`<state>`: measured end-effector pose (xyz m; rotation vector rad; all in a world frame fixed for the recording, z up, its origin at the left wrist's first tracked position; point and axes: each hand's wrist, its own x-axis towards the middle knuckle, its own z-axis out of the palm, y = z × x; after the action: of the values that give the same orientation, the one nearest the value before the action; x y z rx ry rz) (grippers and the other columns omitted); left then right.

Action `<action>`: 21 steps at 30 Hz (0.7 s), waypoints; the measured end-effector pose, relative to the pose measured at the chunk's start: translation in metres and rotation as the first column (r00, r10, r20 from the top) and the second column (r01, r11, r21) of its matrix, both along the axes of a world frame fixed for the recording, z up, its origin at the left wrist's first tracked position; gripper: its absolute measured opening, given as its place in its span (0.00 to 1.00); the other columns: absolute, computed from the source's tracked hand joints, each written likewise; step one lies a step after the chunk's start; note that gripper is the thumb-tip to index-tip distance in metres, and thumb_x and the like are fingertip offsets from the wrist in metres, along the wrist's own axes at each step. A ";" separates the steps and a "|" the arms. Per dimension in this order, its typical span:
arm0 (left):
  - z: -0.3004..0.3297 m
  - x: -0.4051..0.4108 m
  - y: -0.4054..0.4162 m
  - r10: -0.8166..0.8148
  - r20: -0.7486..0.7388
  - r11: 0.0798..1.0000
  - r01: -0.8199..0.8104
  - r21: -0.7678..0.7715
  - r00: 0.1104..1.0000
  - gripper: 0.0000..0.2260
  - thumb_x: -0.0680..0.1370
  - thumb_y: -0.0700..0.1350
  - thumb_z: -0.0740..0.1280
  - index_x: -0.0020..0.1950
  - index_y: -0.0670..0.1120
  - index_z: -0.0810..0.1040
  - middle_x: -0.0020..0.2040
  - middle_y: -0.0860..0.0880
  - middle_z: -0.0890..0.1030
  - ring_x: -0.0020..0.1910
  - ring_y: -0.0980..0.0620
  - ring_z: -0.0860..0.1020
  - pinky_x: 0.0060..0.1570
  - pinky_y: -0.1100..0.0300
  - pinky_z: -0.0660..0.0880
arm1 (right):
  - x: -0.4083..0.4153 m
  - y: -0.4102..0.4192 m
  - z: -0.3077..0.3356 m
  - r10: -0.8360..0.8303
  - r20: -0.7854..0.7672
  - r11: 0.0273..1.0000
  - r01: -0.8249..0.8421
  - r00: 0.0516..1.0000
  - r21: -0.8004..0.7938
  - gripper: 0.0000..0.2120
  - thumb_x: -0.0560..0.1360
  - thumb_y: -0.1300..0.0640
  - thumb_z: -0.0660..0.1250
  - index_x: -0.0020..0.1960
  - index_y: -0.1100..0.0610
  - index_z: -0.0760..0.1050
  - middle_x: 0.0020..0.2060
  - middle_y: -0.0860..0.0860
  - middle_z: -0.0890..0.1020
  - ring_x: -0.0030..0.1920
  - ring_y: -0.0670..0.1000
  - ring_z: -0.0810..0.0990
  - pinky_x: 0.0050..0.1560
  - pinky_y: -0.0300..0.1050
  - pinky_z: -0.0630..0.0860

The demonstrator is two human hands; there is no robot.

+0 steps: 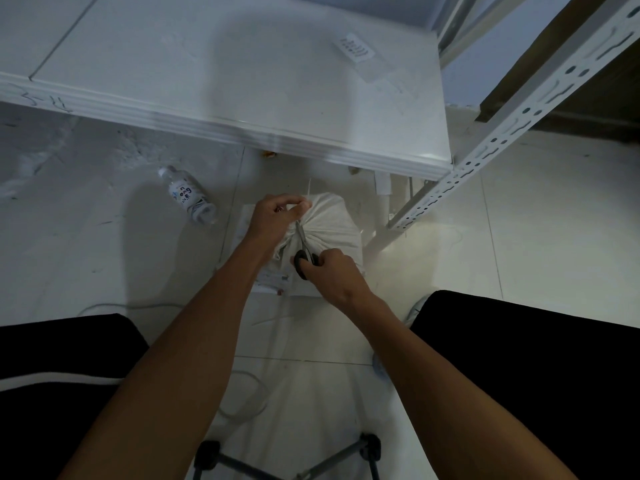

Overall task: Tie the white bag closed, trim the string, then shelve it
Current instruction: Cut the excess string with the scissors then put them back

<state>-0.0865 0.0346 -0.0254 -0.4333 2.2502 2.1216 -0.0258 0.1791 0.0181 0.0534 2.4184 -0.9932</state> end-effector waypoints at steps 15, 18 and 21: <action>-0.018 -0.003 0.010 0.092 -0.074 0.984 -0.102 -0.147 0.993 0.05 0.72 0.48 0.75 0.42 0.58 0.82 0.49 0.49 0.68 0.43 0.57 0.72 0.46 0.70 0.71 | -0.005 -0.010 -0.002 -0.054 -0.019 0.999 0.054 0.998 0.009 0.20 0.75 0.45 0.68 0.31 0.57 0.69 0.26 0.48 0.73 0.26 0.47 0.70 0.27 0.40 0.65; -0.019 -0.003 0.008 0.092 -0.079 0.984 -0.103 -0.148 0.993 0.07 0.72 0.48 0.75 0.41 0.61 0.81 0.52 0.46 0.69 0.46 0.55 0.73 0.49 0.67 0.72 | -0.003 -0.016 -0.006 -0.068 0.002 0.998 0.068 0.998 -0.005 0.18 0.76 0.47 0.67 0.35 0.59 0.72 0.28 0.50 0.73 0.26 0.47 0.70 0.27 0.40 0.65; -0.018 -0.003 0.009 0.109 -0.066 0.982 -0.117 -0.147 0.992 0.08 0.73 0.47 0.75 0.41 0.61 0.80 0.53 0.47 0.68 0.48 0.57 0.72 0.50 0.74 0.70 | 0.001 -0.016 -0.009 -0.074 -0.003 0.997 0.074 0.997 -0.012 0.17 0.78 0.49 0.65 0.38 0.62 0.73 0.30 0.51 0.74 0.28 0.48 0.71 0.28 0.40 0.66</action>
<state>-0.0892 0.0437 -0.0431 -0.5228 2.4867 2.0470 -0.0246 0.1631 0.0094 0.1374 2.4291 -1.0411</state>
